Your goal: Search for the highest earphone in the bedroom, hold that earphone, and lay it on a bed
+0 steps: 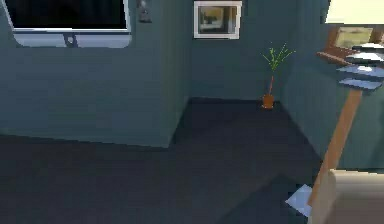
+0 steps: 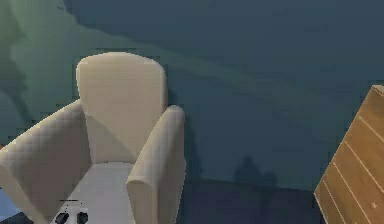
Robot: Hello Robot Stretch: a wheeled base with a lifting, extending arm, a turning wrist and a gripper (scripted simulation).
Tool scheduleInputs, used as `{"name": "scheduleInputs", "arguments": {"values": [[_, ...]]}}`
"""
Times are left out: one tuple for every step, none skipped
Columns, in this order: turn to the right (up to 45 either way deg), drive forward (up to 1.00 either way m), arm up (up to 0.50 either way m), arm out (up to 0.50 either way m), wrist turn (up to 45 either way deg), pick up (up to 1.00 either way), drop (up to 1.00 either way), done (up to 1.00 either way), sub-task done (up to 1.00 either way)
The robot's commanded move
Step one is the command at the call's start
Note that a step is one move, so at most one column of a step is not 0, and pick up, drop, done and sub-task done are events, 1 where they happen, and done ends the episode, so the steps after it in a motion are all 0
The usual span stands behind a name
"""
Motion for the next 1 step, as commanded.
{"name": "scheduleInputs", "arguments": {"values": [[-36.0,0.0,0.0,0.0,0.0,0.0,0.0,0.0,0.0]]}}
